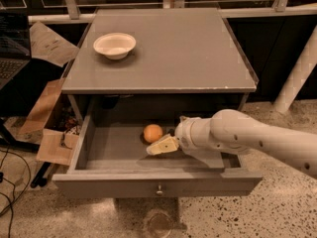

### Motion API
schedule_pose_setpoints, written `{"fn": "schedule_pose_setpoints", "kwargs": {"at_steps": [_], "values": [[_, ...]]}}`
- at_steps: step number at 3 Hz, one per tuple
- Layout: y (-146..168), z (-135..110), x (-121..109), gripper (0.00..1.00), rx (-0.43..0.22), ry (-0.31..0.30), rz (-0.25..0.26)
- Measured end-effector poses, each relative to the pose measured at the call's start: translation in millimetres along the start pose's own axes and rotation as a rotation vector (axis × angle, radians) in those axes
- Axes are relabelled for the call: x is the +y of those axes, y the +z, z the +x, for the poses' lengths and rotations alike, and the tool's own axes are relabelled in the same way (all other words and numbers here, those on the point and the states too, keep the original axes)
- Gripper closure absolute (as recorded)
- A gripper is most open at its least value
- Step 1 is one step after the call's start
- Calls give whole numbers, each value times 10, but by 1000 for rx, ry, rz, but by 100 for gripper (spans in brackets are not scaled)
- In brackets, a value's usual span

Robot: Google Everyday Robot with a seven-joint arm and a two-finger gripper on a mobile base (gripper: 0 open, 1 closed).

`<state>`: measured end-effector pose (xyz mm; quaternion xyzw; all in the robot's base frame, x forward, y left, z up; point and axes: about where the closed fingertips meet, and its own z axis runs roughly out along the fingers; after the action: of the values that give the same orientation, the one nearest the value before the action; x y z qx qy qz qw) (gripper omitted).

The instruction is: Pick orange from top drawer and place on counter

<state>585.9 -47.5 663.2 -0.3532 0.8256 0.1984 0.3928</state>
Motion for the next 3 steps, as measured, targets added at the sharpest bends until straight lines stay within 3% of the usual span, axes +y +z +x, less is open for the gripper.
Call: {"fn": "schedule_pose_setpoints", "kwargs": {"at_steps": [1,3], "values": [[253,-59,-3,0,-39,-1,26],[637,-190,113,0,-103,5,16]]}}
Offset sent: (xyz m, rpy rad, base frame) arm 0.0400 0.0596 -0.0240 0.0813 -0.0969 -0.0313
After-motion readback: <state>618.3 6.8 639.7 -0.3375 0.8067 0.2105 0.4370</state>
